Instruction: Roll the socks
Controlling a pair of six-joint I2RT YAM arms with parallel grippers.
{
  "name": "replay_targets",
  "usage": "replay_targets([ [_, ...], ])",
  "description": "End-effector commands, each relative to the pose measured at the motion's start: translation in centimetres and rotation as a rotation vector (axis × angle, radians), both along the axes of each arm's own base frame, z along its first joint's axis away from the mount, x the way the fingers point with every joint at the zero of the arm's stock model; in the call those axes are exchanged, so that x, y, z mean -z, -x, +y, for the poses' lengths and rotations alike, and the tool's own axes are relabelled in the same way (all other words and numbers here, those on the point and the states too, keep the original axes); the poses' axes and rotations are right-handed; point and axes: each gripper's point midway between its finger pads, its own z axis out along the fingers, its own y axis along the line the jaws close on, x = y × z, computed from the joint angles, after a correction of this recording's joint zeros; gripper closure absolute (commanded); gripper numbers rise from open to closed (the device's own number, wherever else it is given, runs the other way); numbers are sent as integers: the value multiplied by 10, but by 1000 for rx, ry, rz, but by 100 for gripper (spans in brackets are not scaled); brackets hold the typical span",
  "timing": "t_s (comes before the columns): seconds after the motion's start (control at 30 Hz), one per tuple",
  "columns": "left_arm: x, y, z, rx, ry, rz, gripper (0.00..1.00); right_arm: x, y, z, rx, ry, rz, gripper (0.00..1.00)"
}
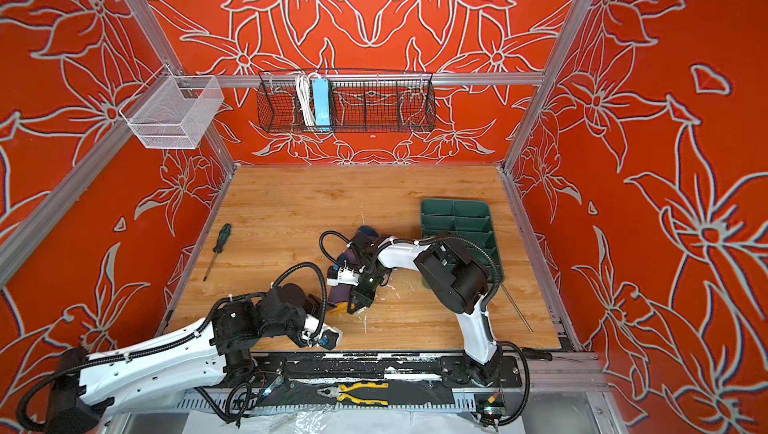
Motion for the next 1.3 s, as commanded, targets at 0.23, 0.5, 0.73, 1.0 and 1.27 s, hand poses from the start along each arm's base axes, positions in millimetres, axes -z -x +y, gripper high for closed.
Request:
replay_targets([
  [0.23, 30, -26, -4, -172, -7, -1, 34, 15, 10, -20, -19, 95, 47, 100],
  [0.5, 46, -34, 2, -257, -4, 8, 39, 13, 11, -20, -21, 85, 55, 100],
  [0.73, 57, -41, -5, -293, -26, 42, 58, 12, 10, -21, -18, 79, 58, 100],
  [1.0, 58, -46, -16, -339, -16, 93, 78, 9, 8, -21, -9, 72, 60, 100],
  [1.27, 58, -45, -12, -355, -4, 106, 97, 6, 1, -22, 16, 77, 30, 94],
])
